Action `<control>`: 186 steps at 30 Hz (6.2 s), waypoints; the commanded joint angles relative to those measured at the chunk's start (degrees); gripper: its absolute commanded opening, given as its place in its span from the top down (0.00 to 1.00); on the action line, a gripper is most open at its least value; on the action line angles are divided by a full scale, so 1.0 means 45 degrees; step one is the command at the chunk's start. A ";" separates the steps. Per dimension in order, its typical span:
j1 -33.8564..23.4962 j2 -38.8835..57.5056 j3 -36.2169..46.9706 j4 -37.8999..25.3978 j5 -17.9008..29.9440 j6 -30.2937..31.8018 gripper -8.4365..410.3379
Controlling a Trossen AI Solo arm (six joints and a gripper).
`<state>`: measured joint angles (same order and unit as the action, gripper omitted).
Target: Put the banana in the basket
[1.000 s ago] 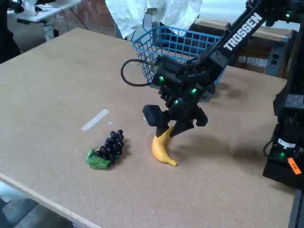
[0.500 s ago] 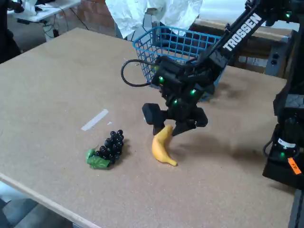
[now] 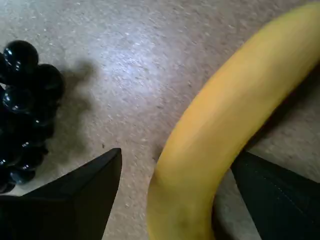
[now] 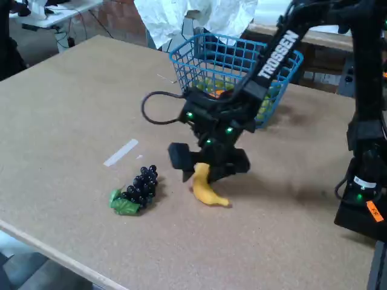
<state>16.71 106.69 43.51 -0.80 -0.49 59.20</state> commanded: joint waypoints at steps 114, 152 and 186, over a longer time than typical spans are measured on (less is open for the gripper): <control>-0.9636 -0.0675 0.7495 -0.4561 0.4070 -1.3857 0.98; -0.9695 -0.0578 0.7495 -0.3201 0.2220 -1.2779 0.24; -0.9165 -0.4216 0.7495 -0.4517 0.2186 -1.3245 0.97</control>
<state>-25.52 91.15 77.21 -18.76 9.21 0.60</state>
